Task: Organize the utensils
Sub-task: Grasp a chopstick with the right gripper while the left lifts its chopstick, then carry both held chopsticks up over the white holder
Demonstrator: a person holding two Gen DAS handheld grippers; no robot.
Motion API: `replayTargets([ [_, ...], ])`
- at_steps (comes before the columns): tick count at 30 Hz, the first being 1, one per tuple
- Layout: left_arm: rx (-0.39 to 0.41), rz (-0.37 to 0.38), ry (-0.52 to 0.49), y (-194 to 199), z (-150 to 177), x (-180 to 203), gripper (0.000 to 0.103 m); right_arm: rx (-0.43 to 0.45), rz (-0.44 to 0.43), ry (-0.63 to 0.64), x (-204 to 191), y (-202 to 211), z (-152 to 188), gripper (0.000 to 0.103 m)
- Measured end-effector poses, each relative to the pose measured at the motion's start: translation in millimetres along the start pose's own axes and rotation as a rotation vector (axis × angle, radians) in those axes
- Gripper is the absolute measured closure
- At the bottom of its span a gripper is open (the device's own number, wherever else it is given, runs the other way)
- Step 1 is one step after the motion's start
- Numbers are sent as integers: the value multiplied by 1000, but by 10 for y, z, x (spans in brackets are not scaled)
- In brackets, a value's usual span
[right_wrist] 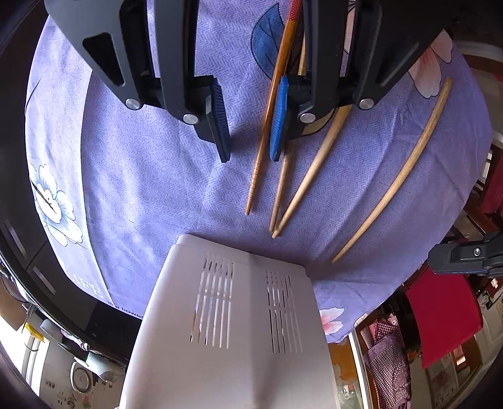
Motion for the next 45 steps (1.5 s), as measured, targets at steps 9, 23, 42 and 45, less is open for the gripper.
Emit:
replayTargets([
  [9, -57, 24, 33, -227, 45, -40, 97, -8, -11, 1, -81, -72, -91, 96],
  [23, -185, 52, 67, -756, 8, -102, 96, 38, -58, -81, 156, 233, -154, 97],
  [42, -108, -24, 1, -585, -163, -8, 97, 121, -111, -132, 345, 622, -171, 97],
  [45, -38, -35, -9, -244, -220, -43, 97, 166, -128, -141, 388, 831, -184, 97],
])
Point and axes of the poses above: each gripper's, at about its wrist camera, not at the fingertips, and y roughly against the way its jaws point, x to its right, z to its underside, the point moved 2 cm from there along -y, roughly the way its jaws point, and after that the axes turned 15 degrees about -y, right-handed, at the moved point
